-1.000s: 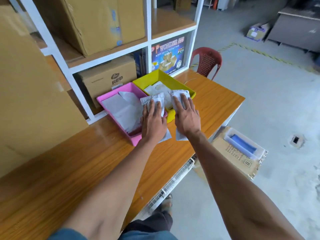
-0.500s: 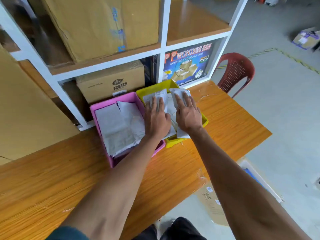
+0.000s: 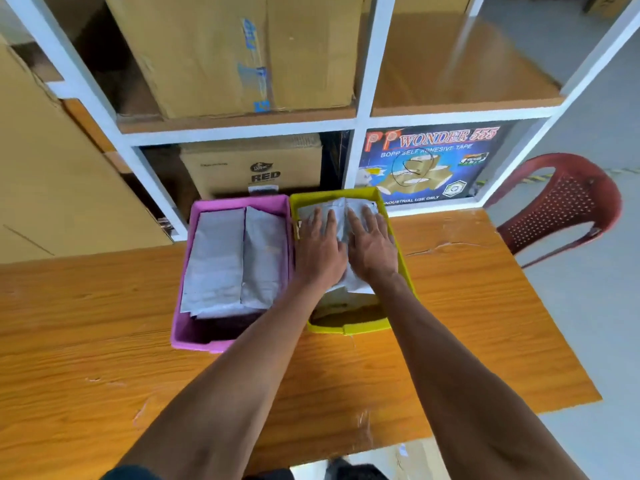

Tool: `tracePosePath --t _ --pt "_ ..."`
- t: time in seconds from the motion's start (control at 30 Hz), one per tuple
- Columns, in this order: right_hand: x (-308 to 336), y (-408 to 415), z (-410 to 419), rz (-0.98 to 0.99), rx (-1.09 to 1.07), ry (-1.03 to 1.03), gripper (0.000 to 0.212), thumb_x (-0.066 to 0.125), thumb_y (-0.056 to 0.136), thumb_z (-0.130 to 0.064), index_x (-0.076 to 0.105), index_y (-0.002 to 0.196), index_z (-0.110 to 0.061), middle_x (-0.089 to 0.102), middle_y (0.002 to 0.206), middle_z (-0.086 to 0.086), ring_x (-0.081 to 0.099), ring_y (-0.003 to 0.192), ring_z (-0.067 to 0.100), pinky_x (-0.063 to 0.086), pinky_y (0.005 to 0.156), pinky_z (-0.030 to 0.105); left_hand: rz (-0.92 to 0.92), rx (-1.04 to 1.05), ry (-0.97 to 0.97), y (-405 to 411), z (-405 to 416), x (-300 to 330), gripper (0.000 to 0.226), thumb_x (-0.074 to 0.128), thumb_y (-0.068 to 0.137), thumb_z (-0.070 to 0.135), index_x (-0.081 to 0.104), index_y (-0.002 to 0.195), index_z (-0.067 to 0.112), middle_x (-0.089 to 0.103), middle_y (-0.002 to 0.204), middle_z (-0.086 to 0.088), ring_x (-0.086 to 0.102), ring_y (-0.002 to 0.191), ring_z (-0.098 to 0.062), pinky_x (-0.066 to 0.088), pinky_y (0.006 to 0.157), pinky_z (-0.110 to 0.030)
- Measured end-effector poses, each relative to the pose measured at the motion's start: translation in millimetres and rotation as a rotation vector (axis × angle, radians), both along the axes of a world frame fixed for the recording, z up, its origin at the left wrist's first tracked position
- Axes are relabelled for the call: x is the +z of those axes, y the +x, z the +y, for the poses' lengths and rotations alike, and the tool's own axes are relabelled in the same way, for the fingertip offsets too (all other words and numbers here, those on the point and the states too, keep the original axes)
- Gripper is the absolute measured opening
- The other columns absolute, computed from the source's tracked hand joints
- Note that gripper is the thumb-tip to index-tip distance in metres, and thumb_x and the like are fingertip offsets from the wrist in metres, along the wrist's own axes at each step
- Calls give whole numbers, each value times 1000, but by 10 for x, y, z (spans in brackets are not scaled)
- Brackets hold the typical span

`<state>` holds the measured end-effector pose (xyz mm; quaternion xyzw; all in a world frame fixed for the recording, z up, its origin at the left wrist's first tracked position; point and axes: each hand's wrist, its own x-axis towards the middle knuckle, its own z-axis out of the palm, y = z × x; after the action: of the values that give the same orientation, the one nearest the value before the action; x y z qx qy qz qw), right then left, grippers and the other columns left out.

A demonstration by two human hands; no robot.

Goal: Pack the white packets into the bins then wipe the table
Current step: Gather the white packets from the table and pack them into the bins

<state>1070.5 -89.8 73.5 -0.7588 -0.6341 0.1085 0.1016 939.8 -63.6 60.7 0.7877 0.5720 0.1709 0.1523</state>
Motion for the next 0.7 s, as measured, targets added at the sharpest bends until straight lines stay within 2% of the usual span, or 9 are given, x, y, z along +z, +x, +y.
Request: tracePosePath --t 0.13,0.23,0.3,0.43,0.5,0.57,0.63,0.7 --pt "-156 104 130 -15 62 -33 70 42 108 -49 7 167 -38 3 176 3 4 162 33 29 121 55 65 62 -45 118 100 -114 71 38 103 36 20 168 12 14 175 -19 9 163 -35 9 132 -51" --pt "-257 123 209 -38 77 -65 69 43 108 -41 7 167 -35 2 176 6 5 161 36 32 120 56 143 79 -109 184 113 -178 70 39 109 39 12 169 15 3 176 -16 -1 163 -38 6 132 -54" --pt "-316 122 250 -27 68 -87 64 40 110 -35 10 167 -33 -1 176 7 4 161 37 31 121 56 154 76 -174 214 114 -220 71 39 110 43 8 169 20 -3 177 -12 -10 162 -39 7 129 -57" --pt "-478 147 317 9 98 -44 57 30 112 -44 21 165 -26 2 175 14 0 162 37 21 124 55 110 83 -235 247 154 -356 66 29 113 43 10 170 15 -7 177 -12 -20 161 -34 -1 130 -51" --pt "-536 171 353 3 120 -2 58 31 113 -40 22 166 -20 5 175 19 -1 162 36 10 129 52 88 74 -206 241 187 -442 66 28 114 42 10 170 13 -8 177 -12 -21 161 -33 -4 132 -50" --pt "-566 187 390 -8 161 36 59 34 112 -30 17 167 -17 5 175 20 -3 162 34 2 131 49 100 26 -110 225 224 -542 71 34 112 42 1 170 16 -12 176 -11 -23 160 -32 -6 132 -52" --pt "-597 197 411 -21 198 69 61 35 112 -25 12 168 -17 4 175 17 -6 162 30 -3 130 45 204 -66 25 210 266 -626 76 36 111 42 -6 169 16 -11 177 -11 -23 161 -30 -6 131 -55" --pt "-663 227 429 -38 223 56 60 31 112 -24 10 168 -18 1 176 13 -9 162 29 -3 130 45 315 -143 70 216 277 -695 77 35 112 40 -8 168 10 -9 177 -12 -25 160 -30 -8 129 -58"
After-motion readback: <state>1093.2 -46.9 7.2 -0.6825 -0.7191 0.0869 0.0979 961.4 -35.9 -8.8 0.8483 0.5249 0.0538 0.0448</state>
